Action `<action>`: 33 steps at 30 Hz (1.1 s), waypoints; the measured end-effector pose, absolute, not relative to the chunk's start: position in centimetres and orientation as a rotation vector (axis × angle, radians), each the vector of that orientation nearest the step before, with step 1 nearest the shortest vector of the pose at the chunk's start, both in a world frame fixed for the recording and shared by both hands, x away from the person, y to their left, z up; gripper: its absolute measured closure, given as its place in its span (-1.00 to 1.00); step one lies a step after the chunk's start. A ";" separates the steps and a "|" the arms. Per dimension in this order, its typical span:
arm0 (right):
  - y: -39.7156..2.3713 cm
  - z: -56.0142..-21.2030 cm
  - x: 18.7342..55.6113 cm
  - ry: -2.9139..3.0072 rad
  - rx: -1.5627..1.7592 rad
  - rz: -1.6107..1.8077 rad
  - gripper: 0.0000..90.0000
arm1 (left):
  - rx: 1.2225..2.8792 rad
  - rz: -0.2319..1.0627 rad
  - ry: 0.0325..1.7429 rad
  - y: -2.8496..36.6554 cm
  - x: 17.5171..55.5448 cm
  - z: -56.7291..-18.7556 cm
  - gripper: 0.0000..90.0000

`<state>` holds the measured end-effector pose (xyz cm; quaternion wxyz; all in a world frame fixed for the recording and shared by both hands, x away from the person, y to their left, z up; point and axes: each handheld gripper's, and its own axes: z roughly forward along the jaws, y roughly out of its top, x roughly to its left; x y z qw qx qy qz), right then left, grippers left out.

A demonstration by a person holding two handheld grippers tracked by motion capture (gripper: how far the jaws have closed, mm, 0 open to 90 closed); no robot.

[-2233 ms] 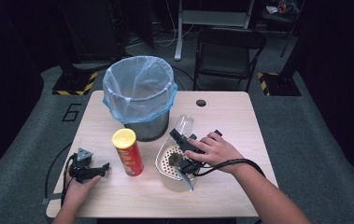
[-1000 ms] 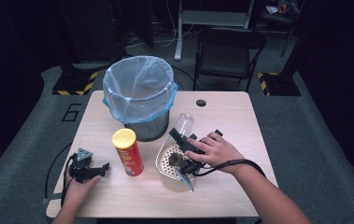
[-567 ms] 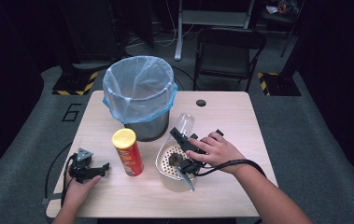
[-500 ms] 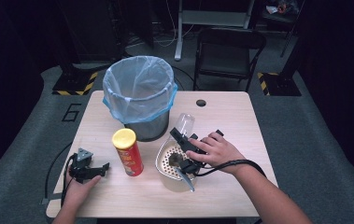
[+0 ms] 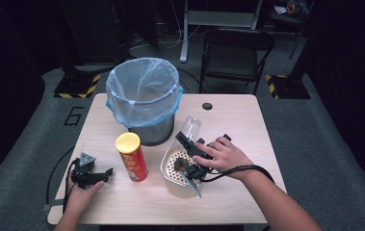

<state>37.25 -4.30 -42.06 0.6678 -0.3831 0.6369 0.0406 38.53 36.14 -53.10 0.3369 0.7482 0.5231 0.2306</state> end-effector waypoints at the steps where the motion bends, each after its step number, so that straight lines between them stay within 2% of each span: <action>1: -4.2 -42.0 37.2 1.432 -0.871 0.093 -0.23 | 1.948 0.600 1.364 36.1 38.5 -53.1 -0.71; 25: -4.1 -41.3 37.1 1.405 -0.860 0.111 -0.24 | 1.950 0.599 1.363 36.1 38.5 -53.1 -0.71; 33: -4.1 -41.0 36.7 1.374 -0.675 0.275 -0.24 | 1.950 0.603 1.361 36.1 38.6 -53.1 -0.71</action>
